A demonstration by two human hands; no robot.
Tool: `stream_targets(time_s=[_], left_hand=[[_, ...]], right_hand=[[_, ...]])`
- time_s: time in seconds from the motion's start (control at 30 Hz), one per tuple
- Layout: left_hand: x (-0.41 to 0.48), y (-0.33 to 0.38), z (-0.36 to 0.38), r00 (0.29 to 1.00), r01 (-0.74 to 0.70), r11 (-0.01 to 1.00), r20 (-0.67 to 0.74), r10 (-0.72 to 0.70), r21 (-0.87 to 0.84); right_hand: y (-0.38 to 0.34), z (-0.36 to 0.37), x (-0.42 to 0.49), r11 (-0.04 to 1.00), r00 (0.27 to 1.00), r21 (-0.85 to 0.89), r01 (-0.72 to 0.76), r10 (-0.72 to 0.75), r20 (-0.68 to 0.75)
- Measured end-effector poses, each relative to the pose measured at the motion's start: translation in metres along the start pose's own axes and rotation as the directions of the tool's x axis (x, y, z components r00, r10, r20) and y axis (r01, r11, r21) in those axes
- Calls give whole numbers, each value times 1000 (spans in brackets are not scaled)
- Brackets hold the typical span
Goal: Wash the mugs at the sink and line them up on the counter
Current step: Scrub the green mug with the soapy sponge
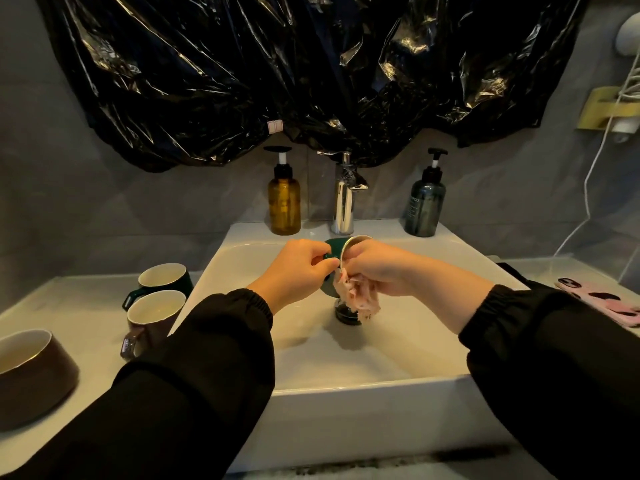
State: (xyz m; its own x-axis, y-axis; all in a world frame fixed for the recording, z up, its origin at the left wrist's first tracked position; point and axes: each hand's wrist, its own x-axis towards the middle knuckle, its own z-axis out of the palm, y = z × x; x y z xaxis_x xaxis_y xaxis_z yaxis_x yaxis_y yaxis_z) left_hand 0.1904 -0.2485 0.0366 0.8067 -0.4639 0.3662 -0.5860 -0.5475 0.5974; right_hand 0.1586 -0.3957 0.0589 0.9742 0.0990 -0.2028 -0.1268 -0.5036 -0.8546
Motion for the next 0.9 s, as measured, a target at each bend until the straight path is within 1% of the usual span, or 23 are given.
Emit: stream_targets(time_s=[0.03, 0.07, 0.1, 0.13, 0.17, 0.2, 0.23, 0.27, 0.3, 0.33, 0.37, 0.4, 0.47, 0.53, 0.57, 0.63, 0.67, 0.73, 0.8, 0.87, 0.9], left_hand=[[0, 1, 1, 1000, -6, 1000, 8, 5, 12], [-1, 1, 0, 1000, 0, 1000, 13, -1, 19], [-2, 0, -1, 1000, 14, 1000, 14, -14, 16], [-2, -3, -3, 1000, 27, 1000, 10, -27, 6], [-1, -6, -5, 999, 40, 999, 3, -40, -5], [-1, -8, -5, 998, 60, 998, 0, -61, -19], [0, -9, -5, 996, 86, 995, -5, -86, -41], [1, -8, -5, 993, 118, 990, -6, -119, -80], [2, -7, -4, 989, 148, 980, -2, -150, -134], [3, -5, -4, 984, 178, 966, 5, -180, -190], [4, -4, -4, 978, 205, 950, 7, -209, -238], [4, -2, -5, 971, 231, 932, 12, -237, -279], [5, -3, -6, 959, 279, 885, 57, -278, -373], [4, -3, -7, 948, 318, 846, 122, -294, -428], [4, -3, -6, 943, 332, 836, 154, -294, -437], [5, 0, -5, 935, 350, 839, 210, -286, -417], [5, 2, -4, 932, 353, 852, 228, -282, -387], [7, 3, -4, 931, 339, 897, 239, -276, -284], [8, 1, -4, 943, 305, 928, 205, -263, -214], [9, -1, -5, 943, 320, 905, 186, -276, -279], [10, -2, -5, 933, 352, 871, 205, -296, -343]], right_hand=[[0, 4, 1, 999, 1000, 38, -23, 22, 17], [1, 7, 2, 999, 1000, 40, -20, 19, 10], [2, 8, 0, 1000, 1000, -16, 19, -19, -23], [4, 7, -2, 986, 993, -148, 82, -93, -66], [6, 5, -5, 931, 979, -336, 141, -181, -90], [9, 3, -8, 826, 964, -536, 174, -254, -79], [13, 1, -11, 687, 947, -701, 191, -316, -52], [17, -2, -13, 559, 927, -805, 199, -374, -30], [20, -5, -14, 485, 905, -850, 209, -425, -20], [22, -6, -15, 459, 882, -859, 226, -471, -20], [23, -7, -16, 474, 867, -845, 248, -498, -24], [22, -6, -17, 512, 864, -813, 278, -504, -22], [21, -2, -19, 565, 875, -758, 327, -483, 18], [22, 0, -18, 554, 880, -765, 327, -474, 33], [24, 0, -18, 577, 887, -760, 300, -462, -1], [28, -3, -15, 690, 914, -687, 226, -394, -95], [29, -5, -14, 740, 926, -641, 205, -359, -119], [29, -10, -12, 792, 943, -583, 184, -309, -123], [30, -17, -12, 842, 956, -512, 172, -267, -118], [30, -25, -14, 892, 955, -416, 180, -259, -142], [30, -30, -15, 913, 950, -360, 190, -263, -166]])
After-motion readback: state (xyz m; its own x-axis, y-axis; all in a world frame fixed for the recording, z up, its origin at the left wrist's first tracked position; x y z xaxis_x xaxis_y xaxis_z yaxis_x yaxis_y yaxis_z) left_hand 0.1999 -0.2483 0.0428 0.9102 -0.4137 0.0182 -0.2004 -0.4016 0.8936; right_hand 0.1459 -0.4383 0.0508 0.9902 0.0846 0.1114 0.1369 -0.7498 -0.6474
